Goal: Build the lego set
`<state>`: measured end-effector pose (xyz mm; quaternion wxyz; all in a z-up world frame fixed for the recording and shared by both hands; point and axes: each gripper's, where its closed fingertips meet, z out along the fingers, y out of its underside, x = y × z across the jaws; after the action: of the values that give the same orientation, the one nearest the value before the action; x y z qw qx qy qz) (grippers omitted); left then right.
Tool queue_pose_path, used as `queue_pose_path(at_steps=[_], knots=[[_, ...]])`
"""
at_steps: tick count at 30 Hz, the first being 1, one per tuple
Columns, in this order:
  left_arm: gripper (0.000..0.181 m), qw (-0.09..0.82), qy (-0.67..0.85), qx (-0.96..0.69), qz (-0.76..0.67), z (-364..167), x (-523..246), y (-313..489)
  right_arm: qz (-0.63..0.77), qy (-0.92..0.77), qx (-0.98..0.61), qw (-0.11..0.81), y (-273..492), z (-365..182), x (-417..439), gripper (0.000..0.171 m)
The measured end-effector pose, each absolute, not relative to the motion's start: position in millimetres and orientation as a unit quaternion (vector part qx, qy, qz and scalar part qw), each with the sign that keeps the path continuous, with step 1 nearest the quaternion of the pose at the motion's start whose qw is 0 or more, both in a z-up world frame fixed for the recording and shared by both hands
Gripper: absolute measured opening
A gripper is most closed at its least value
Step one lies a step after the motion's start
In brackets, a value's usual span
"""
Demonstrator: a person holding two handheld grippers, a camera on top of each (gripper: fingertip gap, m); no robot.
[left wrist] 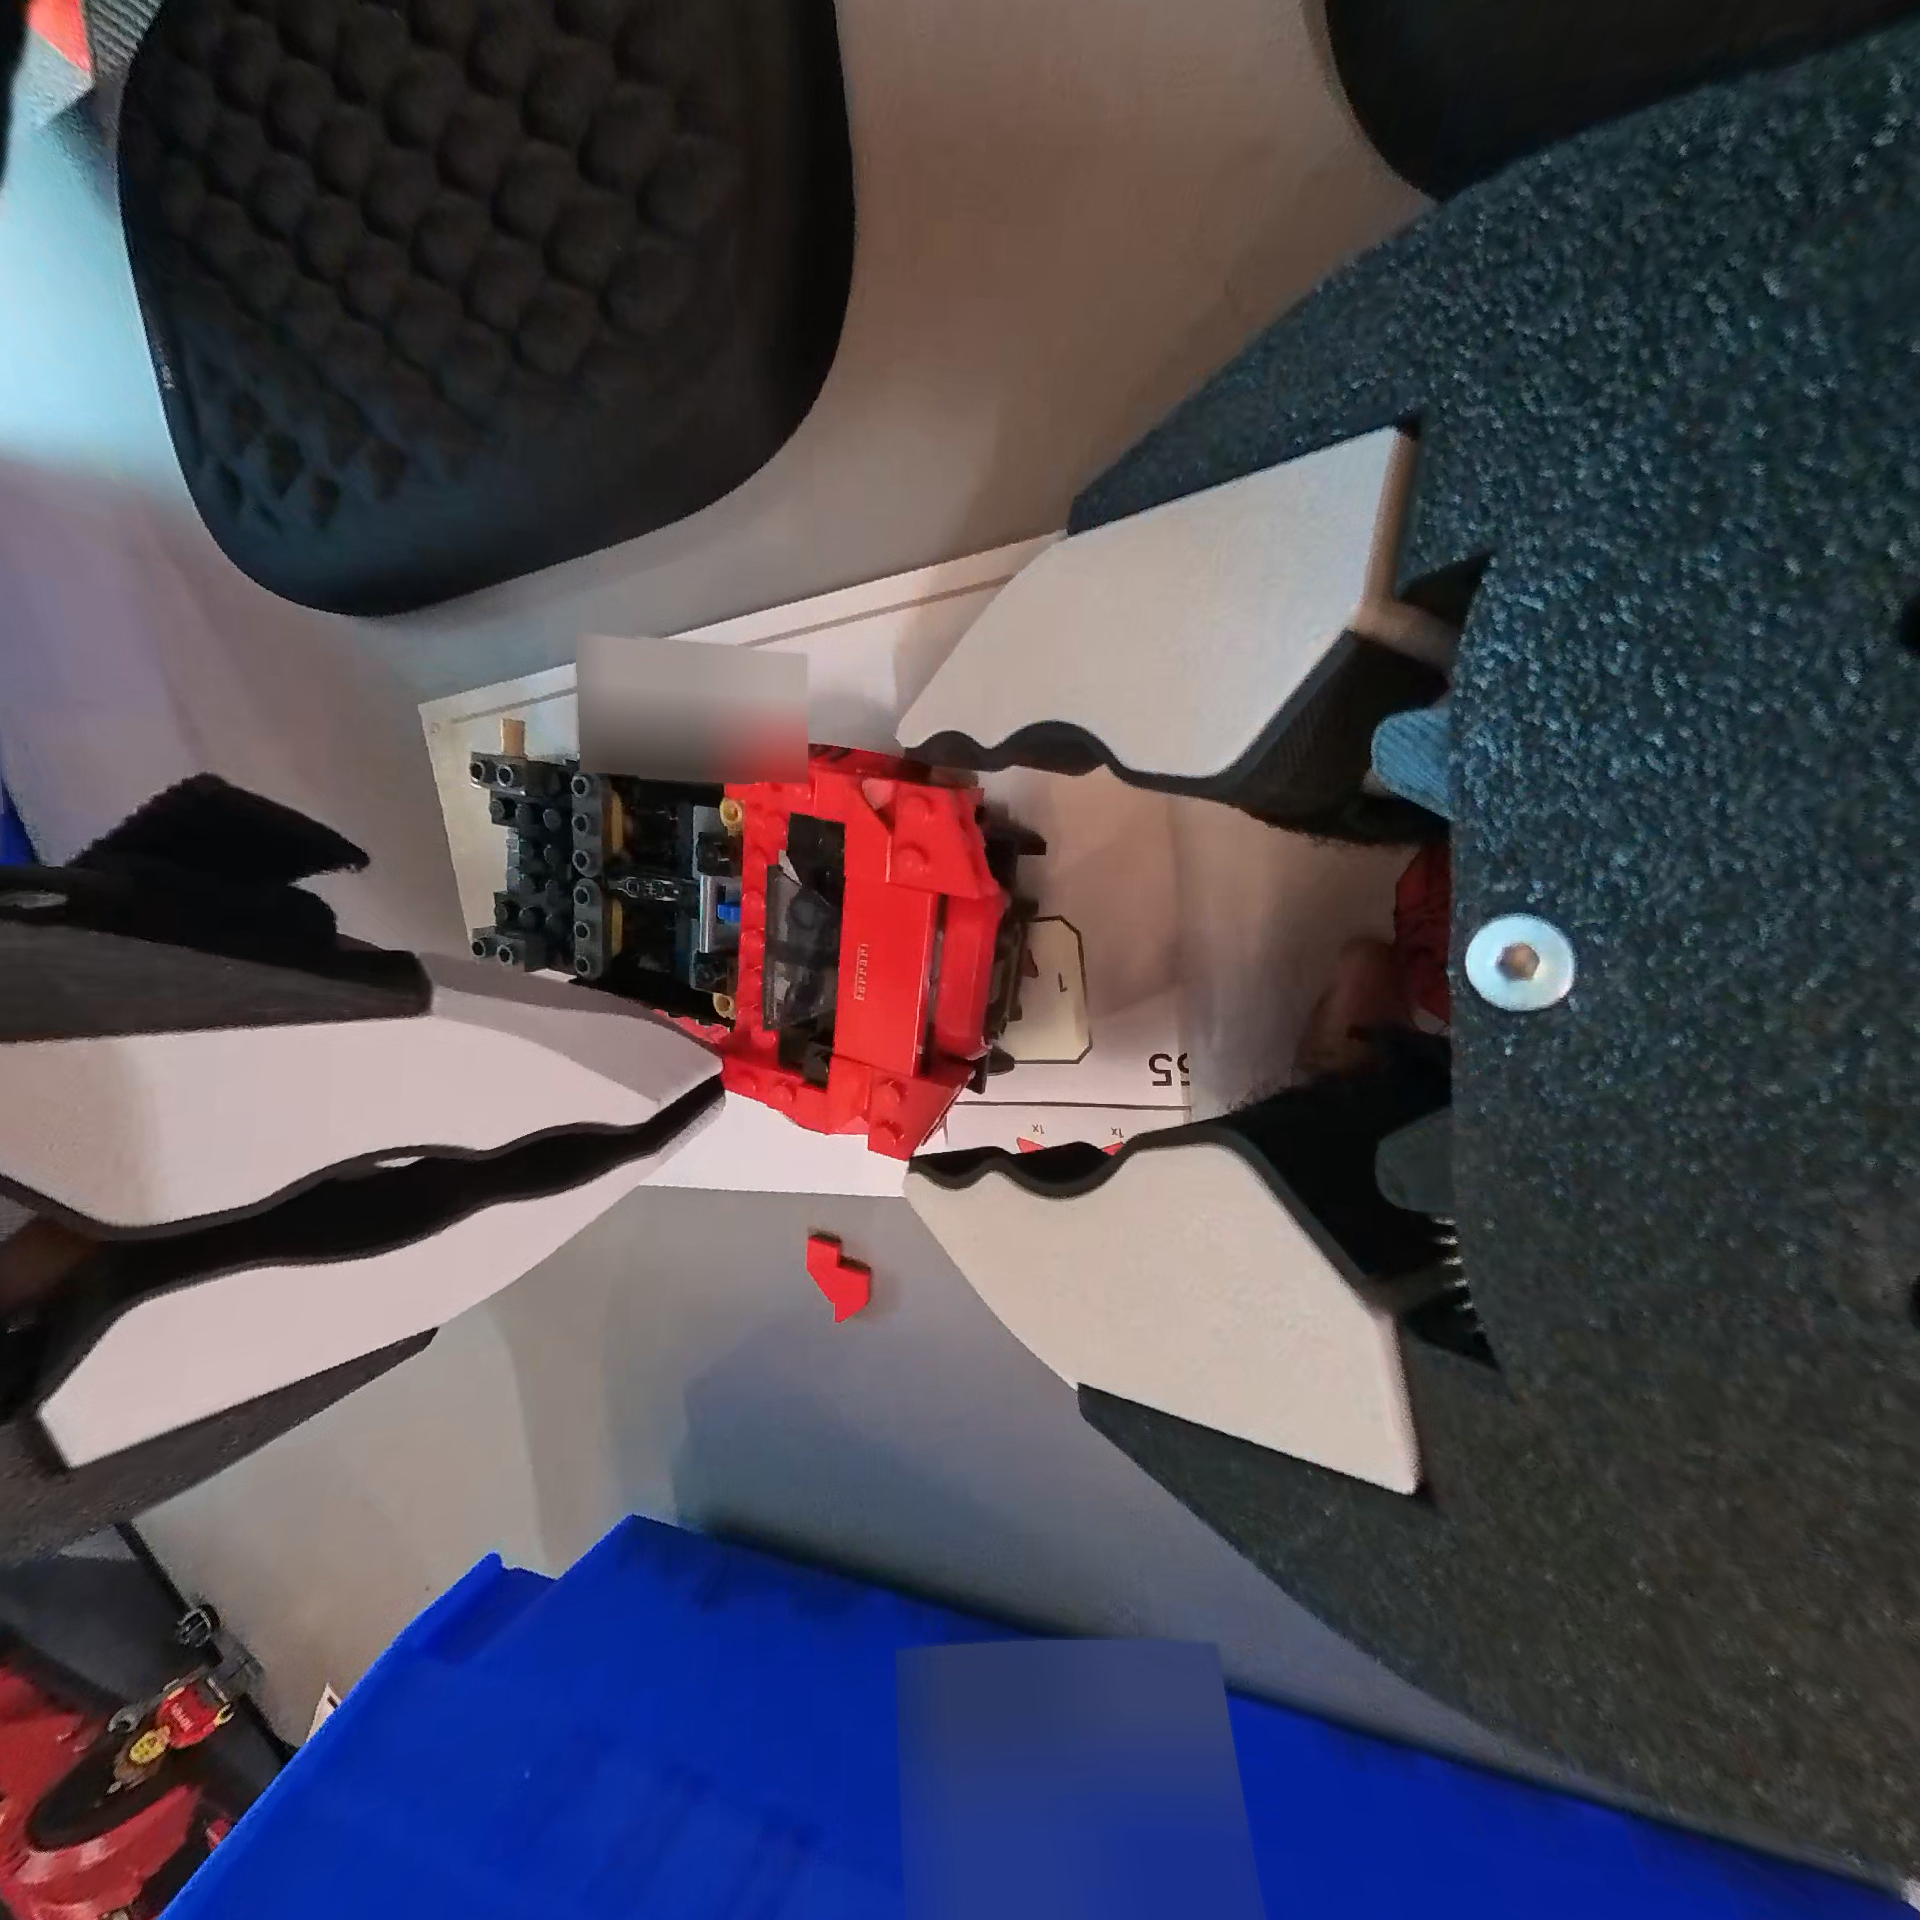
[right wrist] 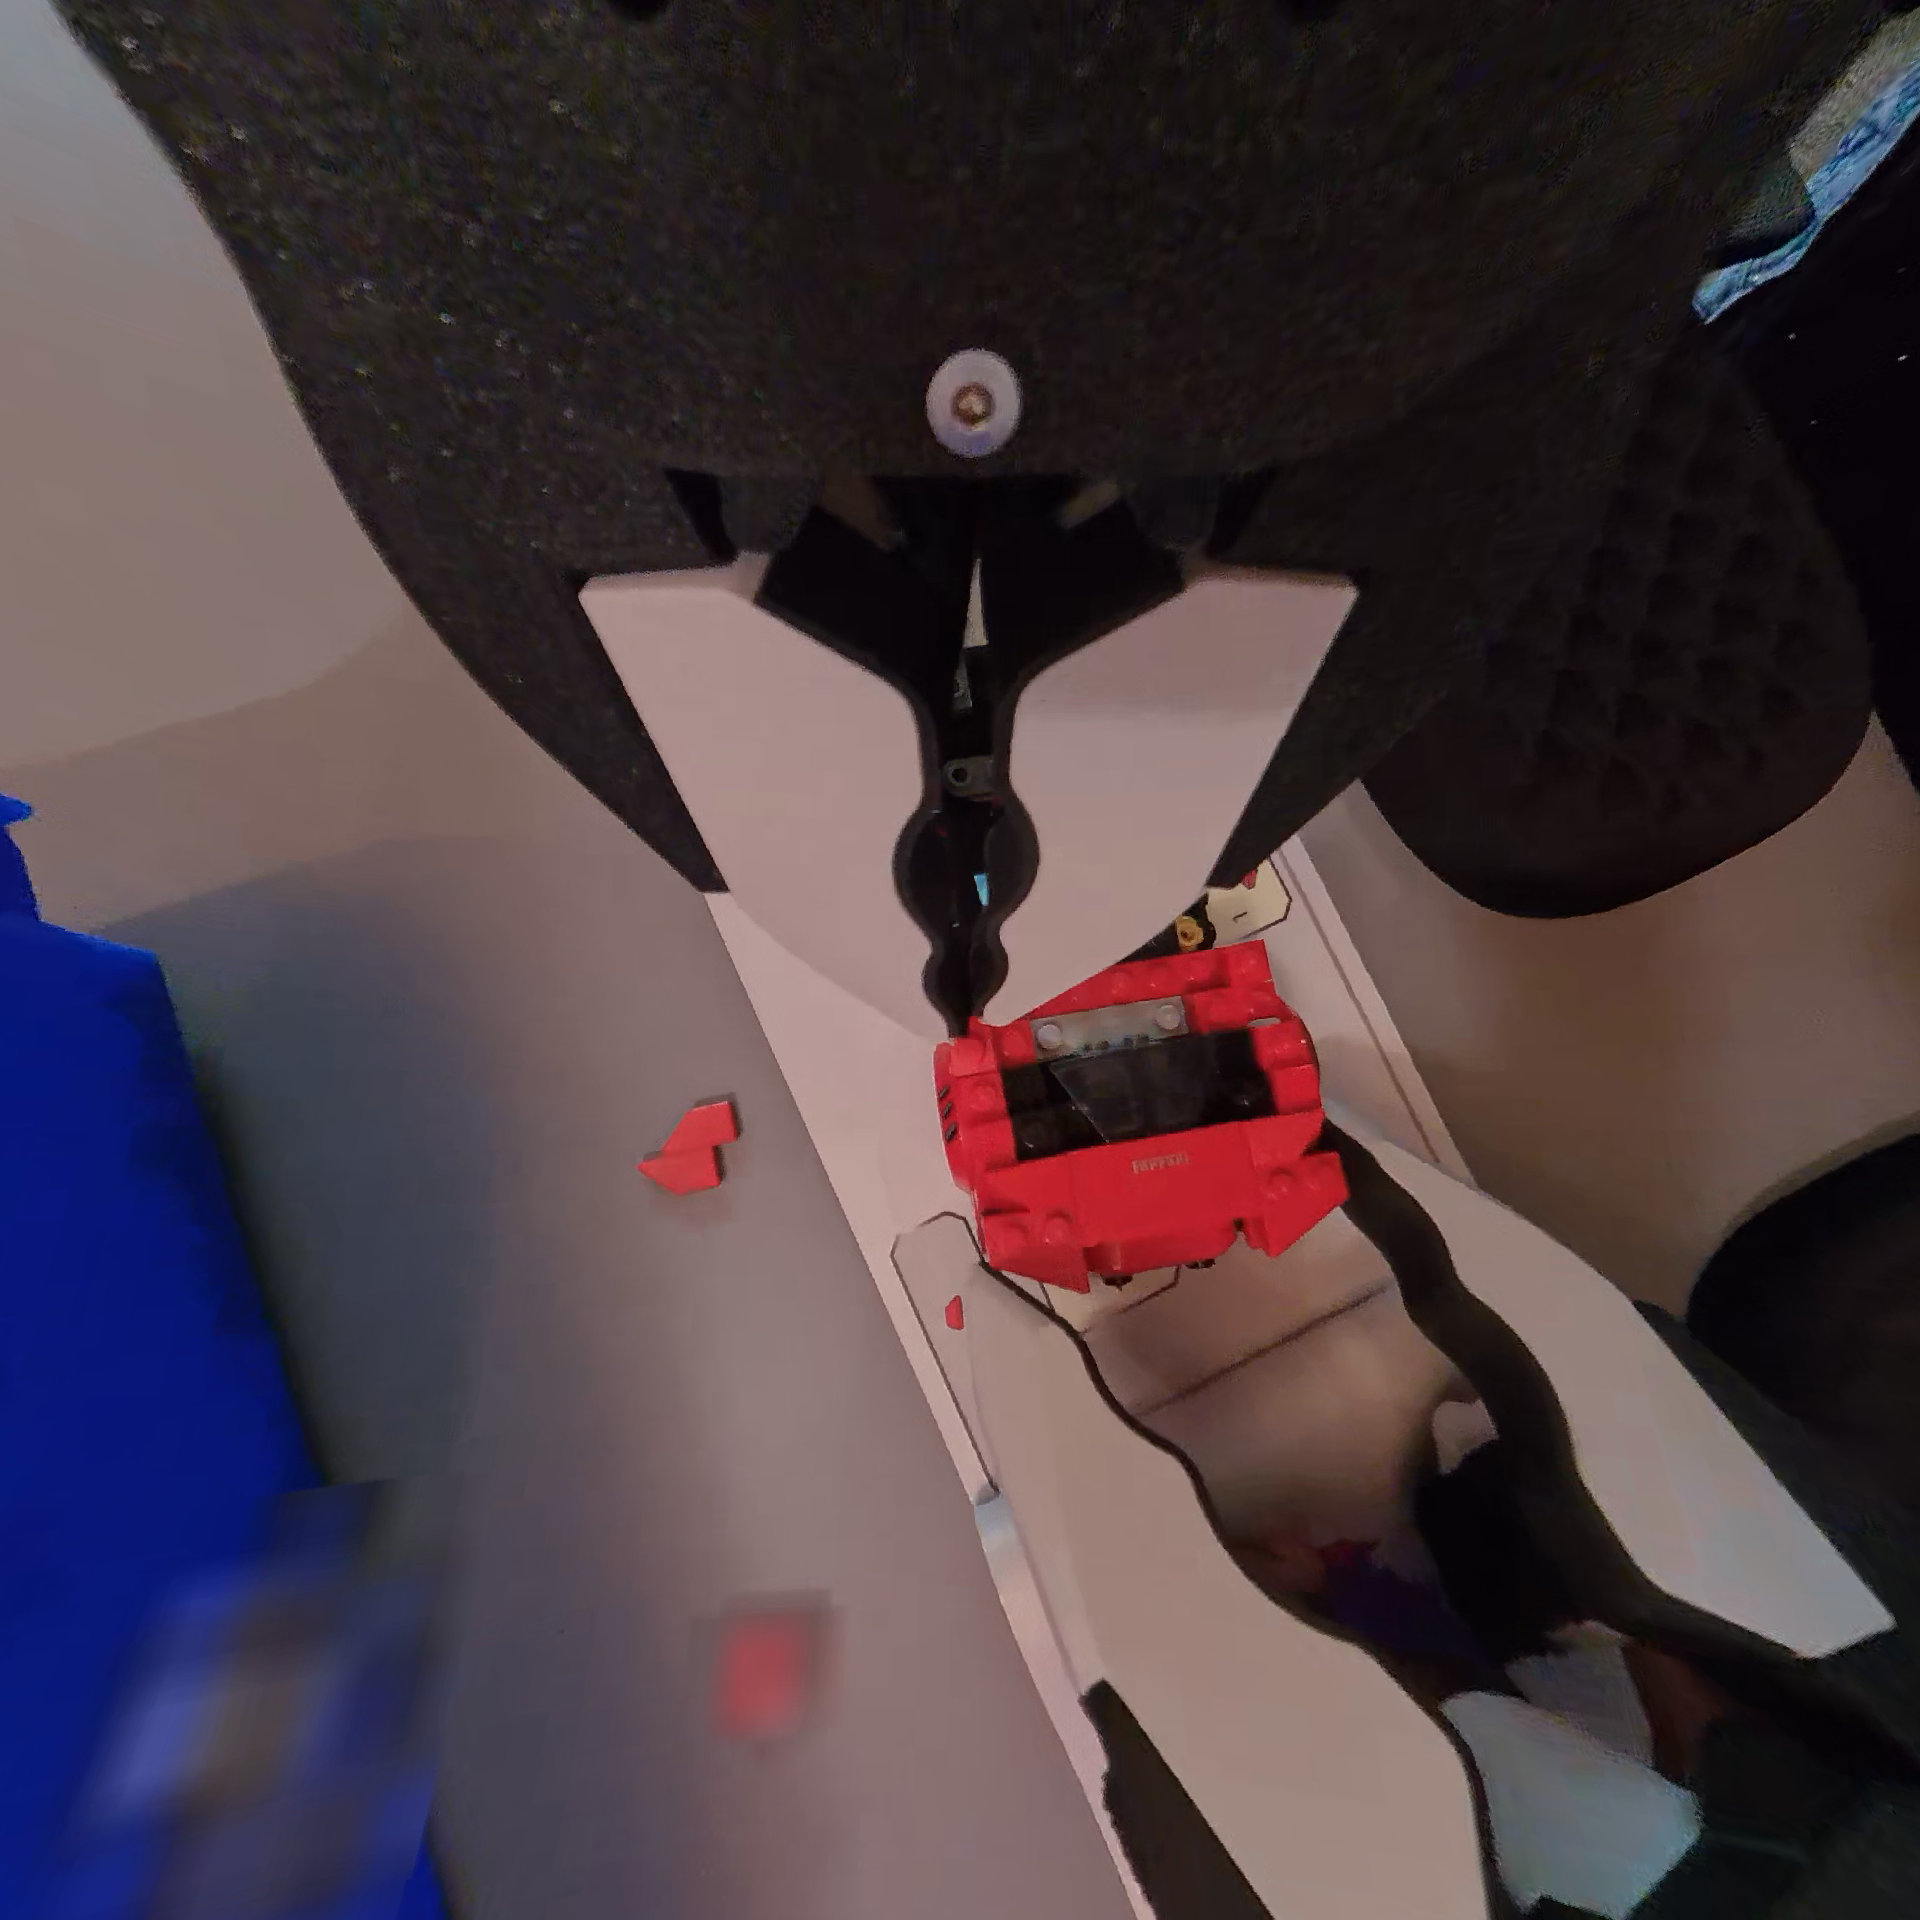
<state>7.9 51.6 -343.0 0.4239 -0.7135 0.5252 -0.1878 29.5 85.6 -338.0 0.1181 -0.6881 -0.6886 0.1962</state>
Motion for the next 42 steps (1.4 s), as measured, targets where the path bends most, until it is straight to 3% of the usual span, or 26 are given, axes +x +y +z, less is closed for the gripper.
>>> queue_pose_path(at_steps=[11, 13, 21, 25, 26, 42], knots=[[0.070, 0.425, 0.523, -0.714, -0.189, -343, 8, 52, 0.099, -0.702, -0.697, 0.108, 84, -341, 30, 0.000], [0.071, 0.420, 0.529, -0.714, -0.185, -346, 8, 51, 0.128, -0.716, -0.685, 0.038, 59, -352, 29, 0.000], [0.068, 0.417, 0.525, -0.720, -0.180, -347, 6, 53, 0.174, -0.702, -0.686, 0.076, 68, -328, 32, 0.000], [0.068, 0.418, 0.525, -0.720, -0.178, -348, 6, 53, 0.167, -0.691, -0.689, 0.138, 93, -324, 36, 0.000], [0.068, 0.418, 0.525, -0.720, -0.177, -348, 6, 53, 0.174, -0.688, -0.688, 0.152, 97, -322, 35, 0.007], [0.070, 0.423, 0.525, -0.718, -0.172, -345, 1, 50, 0.258, -0.663, -0.678, 0.187, 95, -318, 39, 0.006]])
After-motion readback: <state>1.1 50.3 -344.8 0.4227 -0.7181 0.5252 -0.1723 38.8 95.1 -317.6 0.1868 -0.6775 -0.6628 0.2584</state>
